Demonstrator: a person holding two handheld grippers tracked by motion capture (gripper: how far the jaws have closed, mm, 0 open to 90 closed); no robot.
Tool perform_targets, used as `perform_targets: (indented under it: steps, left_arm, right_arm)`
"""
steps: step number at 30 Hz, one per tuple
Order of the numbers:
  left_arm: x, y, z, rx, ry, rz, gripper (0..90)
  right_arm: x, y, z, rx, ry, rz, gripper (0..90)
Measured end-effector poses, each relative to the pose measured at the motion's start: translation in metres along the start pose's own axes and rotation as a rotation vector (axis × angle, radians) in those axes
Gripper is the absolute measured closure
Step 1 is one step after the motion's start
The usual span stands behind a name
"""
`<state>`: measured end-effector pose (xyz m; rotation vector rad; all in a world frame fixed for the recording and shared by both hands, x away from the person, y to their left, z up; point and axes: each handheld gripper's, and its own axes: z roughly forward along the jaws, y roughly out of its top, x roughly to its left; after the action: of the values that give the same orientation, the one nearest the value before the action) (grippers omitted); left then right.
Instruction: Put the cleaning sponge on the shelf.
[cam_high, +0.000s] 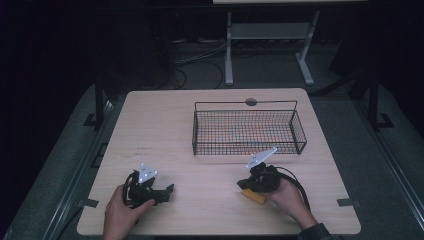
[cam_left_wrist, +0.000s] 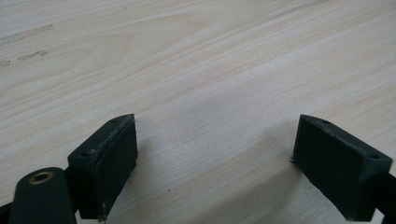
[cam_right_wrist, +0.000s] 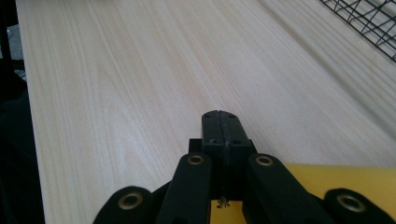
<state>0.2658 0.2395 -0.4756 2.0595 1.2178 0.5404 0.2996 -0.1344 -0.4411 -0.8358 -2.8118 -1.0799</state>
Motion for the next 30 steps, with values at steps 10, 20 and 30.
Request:
perform_targets:
  steps: [10, 20, 30]
  left_arm:
    - [0.0, 0.0, 0.0, 0.0, 0.0, -0.001, 12.8]
    - [0.0, 0.0, 0.0, 0.002, 0.0, 0.002, 12.8]
    - [0.0, 0.0, 0.0, 0.002, 0.0, 0.003, 12.8]
  right_arm:
    - [-0.002, -0.012, -0.01, 0.003, -0.017, 0.018, 89.9]
    - [-0.001, -0.025, -0.021, 0.009, -0.04, 0.025, 89.8]
    - [-0.005, -0.038, -0.033, 0.006, -0.061, 0.047, 89.9]
